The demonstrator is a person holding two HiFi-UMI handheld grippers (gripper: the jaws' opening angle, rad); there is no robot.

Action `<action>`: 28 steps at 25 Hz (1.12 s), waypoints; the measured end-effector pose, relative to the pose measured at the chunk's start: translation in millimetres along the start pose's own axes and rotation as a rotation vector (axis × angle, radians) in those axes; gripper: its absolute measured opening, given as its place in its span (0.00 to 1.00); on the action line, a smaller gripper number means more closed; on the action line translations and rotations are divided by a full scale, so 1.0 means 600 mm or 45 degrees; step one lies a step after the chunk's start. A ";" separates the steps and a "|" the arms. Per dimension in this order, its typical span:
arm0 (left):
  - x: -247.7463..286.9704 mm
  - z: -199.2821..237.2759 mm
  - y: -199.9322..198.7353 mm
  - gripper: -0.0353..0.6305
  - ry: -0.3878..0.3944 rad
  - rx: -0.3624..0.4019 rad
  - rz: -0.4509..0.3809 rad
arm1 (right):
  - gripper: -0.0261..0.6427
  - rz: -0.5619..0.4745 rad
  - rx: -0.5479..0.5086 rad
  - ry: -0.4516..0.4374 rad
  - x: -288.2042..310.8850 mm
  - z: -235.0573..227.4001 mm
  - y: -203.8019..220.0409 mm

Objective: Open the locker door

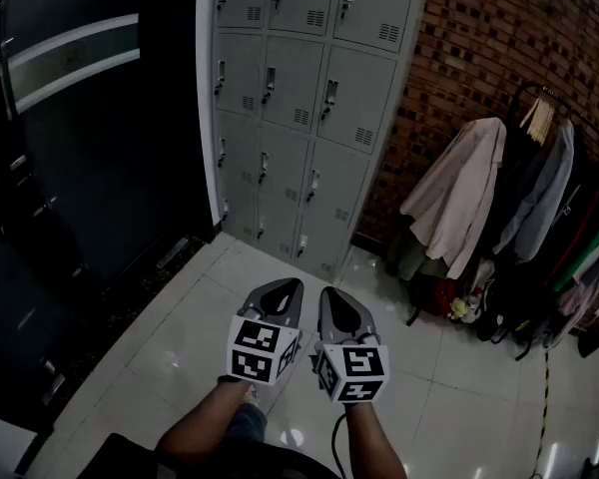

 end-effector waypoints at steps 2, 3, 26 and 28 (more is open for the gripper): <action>0.036 0.036 -0.009 0.06 0.014 0.007 0.001 | 0.04 -0.005 -0.004 0.014 0.049 -0.008 -0.007; 0.055 0.054 -0.017 0.06 0.020 0.008 0.000 | 0.04 -0.008 -0.006 0.018 0.074 -0.012 -0.013; 0.378 0.378 -0.152 0.06 0.182 -0.014 -0.013 | 0.06 -0.012 -0.021 0.066 0.541 -0.076 -0.135; 0.395 0.384 -0.155 0.06 0.196 -0.019 -0.013 | 0.06 -0.013 -0.022 0.071 0.555 -0.085 -0.138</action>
Point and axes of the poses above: the fingertips, and each gripper's own axes: x forward along the fingers, z to its left, y out of its underside, the point moved 1 cm from there along -x, backward along the fingers, and after that the axes turned 8 degrees about z, right-handed, at the moved point
